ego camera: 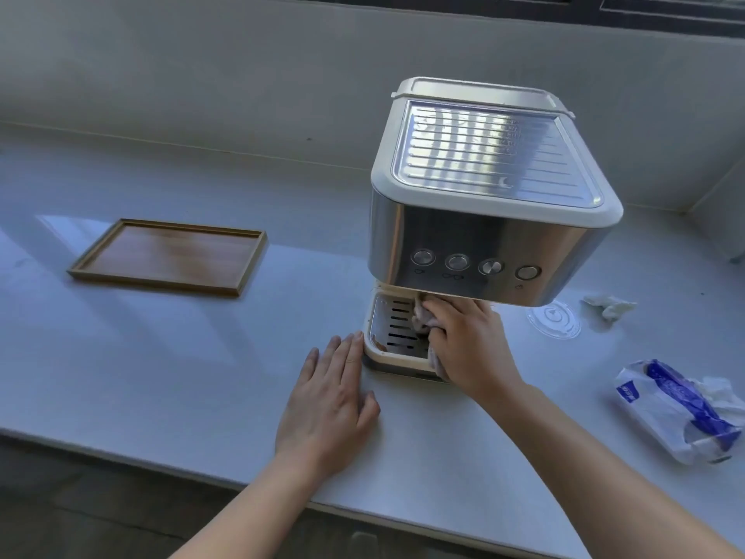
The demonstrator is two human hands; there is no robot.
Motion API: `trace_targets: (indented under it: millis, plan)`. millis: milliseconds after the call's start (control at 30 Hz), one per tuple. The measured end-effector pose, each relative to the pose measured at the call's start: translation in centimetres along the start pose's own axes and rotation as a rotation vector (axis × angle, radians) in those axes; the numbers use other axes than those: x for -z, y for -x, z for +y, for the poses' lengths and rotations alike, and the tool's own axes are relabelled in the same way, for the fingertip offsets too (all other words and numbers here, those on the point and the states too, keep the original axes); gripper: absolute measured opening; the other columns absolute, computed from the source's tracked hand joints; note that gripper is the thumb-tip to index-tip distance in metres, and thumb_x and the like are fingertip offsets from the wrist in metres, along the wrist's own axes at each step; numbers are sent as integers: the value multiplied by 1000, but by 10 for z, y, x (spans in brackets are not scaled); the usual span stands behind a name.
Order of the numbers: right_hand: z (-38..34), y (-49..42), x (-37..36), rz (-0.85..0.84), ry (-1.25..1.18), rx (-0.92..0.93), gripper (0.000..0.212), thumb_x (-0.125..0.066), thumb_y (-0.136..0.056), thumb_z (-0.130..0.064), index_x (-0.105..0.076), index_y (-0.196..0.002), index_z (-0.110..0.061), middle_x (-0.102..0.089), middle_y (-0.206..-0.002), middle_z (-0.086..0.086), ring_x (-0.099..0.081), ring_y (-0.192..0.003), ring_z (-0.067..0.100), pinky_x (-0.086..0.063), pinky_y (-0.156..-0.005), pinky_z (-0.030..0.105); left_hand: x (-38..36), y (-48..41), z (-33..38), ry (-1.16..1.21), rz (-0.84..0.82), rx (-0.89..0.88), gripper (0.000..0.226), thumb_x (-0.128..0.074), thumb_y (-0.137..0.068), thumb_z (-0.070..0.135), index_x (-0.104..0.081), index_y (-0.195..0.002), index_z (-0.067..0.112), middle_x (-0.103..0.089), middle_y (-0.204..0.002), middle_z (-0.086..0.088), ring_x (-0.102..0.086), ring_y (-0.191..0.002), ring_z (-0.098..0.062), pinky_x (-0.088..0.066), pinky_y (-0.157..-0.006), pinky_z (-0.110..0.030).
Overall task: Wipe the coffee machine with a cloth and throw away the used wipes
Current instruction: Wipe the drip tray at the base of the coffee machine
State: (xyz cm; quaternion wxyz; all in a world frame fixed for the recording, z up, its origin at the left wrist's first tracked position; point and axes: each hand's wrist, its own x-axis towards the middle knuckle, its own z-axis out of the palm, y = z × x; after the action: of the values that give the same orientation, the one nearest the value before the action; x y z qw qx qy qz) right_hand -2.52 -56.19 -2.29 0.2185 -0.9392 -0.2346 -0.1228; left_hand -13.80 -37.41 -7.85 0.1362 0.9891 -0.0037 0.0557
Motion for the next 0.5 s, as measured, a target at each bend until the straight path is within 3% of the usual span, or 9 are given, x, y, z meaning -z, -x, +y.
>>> trace_targets:
  millis: [133,300,400,500]
  plan:
    - [-20,-20,-5,-195,-29,145,37,-52,-84,-16,-64,-118,-25,-69,-112,-6,-60,-103,22,-46,-88,41,0,0,-1,-12,-6,-2,73,-20,-94,45,20,-151,23,3,-166,5,10,-151,-8,8,-123,-35]
    - [-6,-31,3,-302,36,68,19,-46,-87,-17,-63,-92,-23,-69,-76,-5,-64,-61,12,-53,-60,34,-2,-1,-2,-13,0,-2,74,-17,-93,45,15,-155,22,2,-166,7,9,-151,-7,8,-123,-34]
    - [-15,-35,-6,-303,123,207,24,-51,-84,-15,-63,-102,-24,-70,-94,-8,-67,-81,15,-53,-68,34,-3,0,-1,-4,10,6,74,-18,-92,44,13,-155,21,0,-166,6,7,-151,-8,7,-123,-34]
    - [-35,-43,-16,-316,-101,272,31,-47,-87,-11,-63,-111,-22,-66,-115,-11,-65,-98,17,-53,-79,36,-3,0,-2,-23,4,4,73,-16,-92,45,19,-151,22,1,-166,5,8,-151,-8,7,-124,-35]
